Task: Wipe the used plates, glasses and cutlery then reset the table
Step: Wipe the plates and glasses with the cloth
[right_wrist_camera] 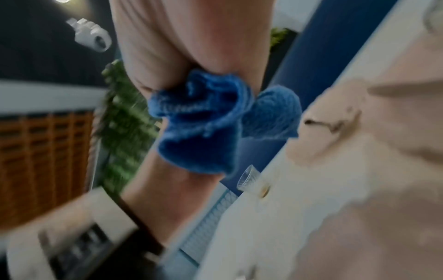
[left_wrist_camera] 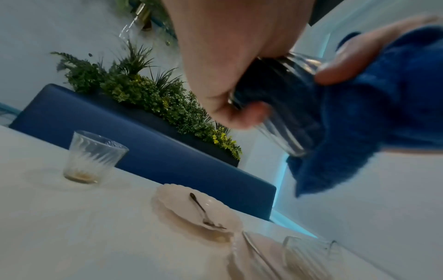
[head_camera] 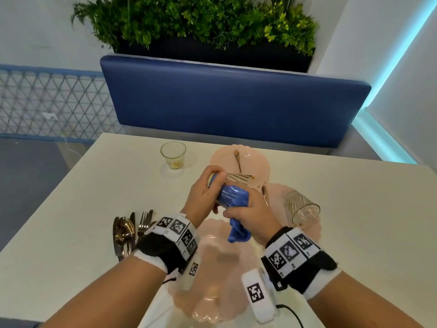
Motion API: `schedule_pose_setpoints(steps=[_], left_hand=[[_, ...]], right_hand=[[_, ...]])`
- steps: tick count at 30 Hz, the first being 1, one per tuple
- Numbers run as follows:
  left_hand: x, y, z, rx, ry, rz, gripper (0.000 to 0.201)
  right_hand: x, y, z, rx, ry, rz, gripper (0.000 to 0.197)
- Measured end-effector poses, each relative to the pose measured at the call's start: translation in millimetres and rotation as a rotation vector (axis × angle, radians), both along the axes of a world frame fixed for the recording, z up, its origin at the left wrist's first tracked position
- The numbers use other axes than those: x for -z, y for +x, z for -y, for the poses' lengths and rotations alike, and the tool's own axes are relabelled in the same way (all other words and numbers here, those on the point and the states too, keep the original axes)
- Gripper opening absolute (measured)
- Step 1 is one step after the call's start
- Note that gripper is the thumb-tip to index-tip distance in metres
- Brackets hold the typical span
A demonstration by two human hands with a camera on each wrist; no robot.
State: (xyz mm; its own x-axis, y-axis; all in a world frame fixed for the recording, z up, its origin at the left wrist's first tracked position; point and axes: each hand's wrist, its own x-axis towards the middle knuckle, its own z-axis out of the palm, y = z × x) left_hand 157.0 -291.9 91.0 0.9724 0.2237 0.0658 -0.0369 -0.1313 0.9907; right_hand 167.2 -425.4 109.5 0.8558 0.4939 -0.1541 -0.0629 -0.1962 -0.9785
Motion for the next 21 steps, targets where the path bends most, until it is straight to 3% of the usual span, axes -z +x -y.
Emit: schedule_pose_setpoints(steps=[2, 4, 6, 7, 9, 12, 14, 19, 21], left_hand=[[-5, 2, -12, 0.134, -0.117, -0.280, 0.035], [-10, 5, -26, 0.260, -0.309, -0.592, 0.069], [-12, 5, -29, 0.270, -0.413, -0.690, 0.065], [-11, 6, -25, 0.219, -0.417, -0.671, 0.056], [-11, 5, -13, 0.040, -0.349, -0.542, 0.042], [-3, 0, -5, -0.132, -0.099, -0.111, 0.027], [3, -7, -8, -0.090, 0.035, 0.119, 0.017], [10, -13, -16, 0.021, 0.122, 0.051, 0.015], [9, -15, -18, 0.024, -0.012, -0.083, 0.021]], right_hand=[[2, 1, 1, -0.096, -0.191, 0.250, 0.029], [1, 3, -2, -0.191, -0.393, 0.728, 0.028], [10, 3, -9, -0.242, -0.445, 0.966, 0.034], [11, 2, -12, -0.257, -0.438, 0.944, 0.033], [6, 1, -13, -0.209, -0.373, 0.684, 0.022], [-3, -2, -5, -0.152, -0.022, 0.068, 0.030], [-3, -1, -3, -0.107, 0.182, -0.135, 0.034], [3, 2, -1, -0.061, 0.088, -0.007, 0.037], [-2, 6, 3, -0.056, 0.041, 0.076, 0.026]])
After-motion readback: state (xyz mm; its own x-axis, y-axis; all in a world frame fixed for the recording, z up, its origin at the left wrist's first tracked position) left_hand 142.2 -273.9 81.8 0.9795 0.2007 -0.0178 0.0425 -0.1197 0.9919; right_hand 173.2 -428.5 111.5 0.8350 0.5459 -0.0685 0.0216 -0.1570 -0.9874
